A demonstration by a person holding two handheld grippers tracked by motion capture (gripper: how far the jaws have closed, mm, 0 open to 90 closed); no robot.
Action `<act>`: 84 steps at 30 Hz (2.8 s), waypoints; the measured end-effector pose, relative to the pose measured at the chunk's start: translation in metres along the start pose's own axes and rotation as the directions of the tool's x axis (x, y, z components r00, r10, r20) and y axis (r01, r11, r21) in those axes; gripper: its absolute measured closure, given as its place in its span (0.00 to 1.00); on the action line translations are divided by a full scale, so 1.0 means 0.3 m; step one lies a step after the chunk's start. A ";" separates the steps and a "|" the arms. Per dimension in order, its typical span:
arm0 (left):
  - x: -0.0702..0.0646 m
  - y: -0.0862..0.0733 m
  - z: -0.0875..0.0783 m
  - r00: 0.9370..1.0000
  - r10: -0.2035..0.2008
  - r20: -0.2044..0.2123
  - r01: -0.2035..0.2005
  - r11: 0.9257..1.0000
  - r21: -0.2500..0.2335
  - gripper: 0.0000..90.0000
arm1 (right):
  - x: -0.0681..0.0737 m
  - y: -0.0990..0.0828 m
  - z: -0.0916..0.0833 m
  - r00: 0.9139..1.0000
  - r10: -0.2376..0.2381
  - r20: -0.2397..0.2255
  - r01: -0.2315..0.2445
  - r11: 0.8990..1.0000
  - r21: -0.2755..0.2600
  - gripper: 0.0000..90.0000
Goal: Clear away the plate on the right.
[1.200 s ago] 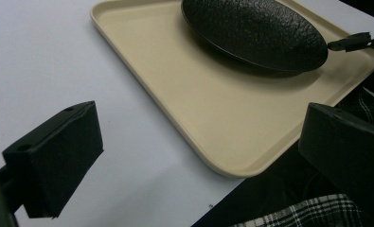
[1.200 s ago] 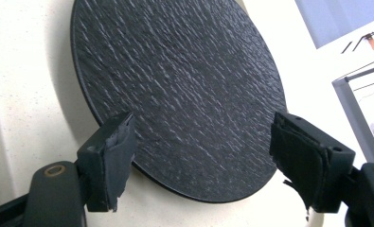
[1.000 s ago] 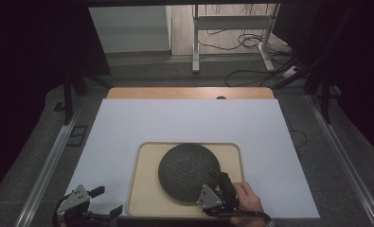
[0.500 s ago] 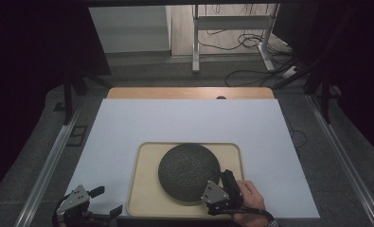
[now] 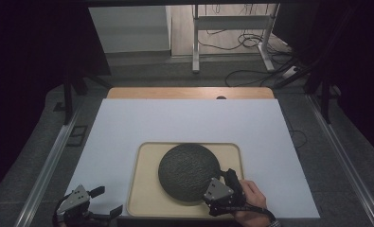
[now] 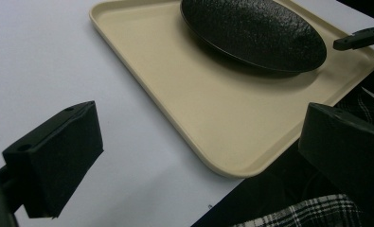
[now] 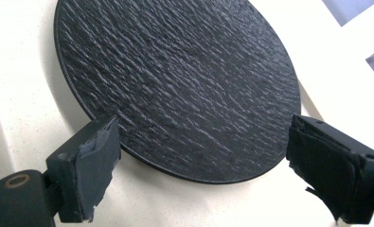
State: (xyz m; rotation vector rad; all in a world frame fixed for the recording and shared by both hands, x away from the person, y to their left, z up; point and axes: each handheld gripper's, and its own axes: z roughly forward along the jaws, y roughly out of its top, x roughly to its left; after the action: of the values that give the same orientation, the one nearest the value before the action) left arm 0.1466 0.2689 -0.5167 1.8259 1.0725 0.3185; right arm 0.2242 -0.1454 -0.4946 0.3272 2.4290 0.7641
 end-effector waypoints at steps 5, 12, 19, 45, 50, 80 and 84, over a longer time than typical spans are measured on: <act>0.001 -0.001 -0.001 1.000 0.001 0.001 -0.001 1.000 -0.002 0.00 | -0.010 -0.006 -0.007 0.999 0.031 -0.012 -0.031 0.999 -0.008 0.10; 0.000 -0.001 -0.001 1.000 0.001 0.001 -0.001 1.000 -0.002 0.00 | -0.032 -0.020 -0.023 0.994 0.099 -0.039 -0.100 0.995 -0.029 0.07; 0.000 -0.001 -0.001 1.000 0.002 0.000 -0.002 1.000 -0.001 0.00 | -0.044 -0.038 -0.039 0.989 0.139 -0.051 -0.141 0.989 -0.048 0.05; -0.001 -0.001 -0.002 1.000 0.004 -0.003 -0.004 1.000 -0.004 0.00 | -0.065 -0.106 -0.086 0.966 0.247 -0.080 -0.252 0.965 -0.075 0.02; -0.001 -0.001 -0.003 1.000 0.004 -0.003 -0.004 1.000 -0.006 0.00 | -0.071 -0.121 -0.091 0.961 0.264 -0.085 -0.271 0.959 -0.080 0.00; -0.005 -0.003 -0.008 1.000 0.018 0.001 -0.018 1.000 -0.020 0.00 | -0.108 -0.199 -0.149 0.923 0.373 -0.092 -0.384 0.906 -0.179 0.00; -0.005 -0.003 -0.008 1.000 0.018 0.001 -0.018 1.000 -0.020 0.00 | -0.116 -0.214 -0.160 0.912 0.400 -0.091 -0.410 0.889 -0.203 0.00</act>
State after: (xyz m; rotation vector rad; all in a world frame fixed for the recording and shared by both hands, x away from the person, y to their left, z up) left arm 0.1439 0.2693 -0.5158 1.8192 1.0486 0.3377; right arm 0.2205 -0.2321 -0.4842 0.7521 2.3147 1.2207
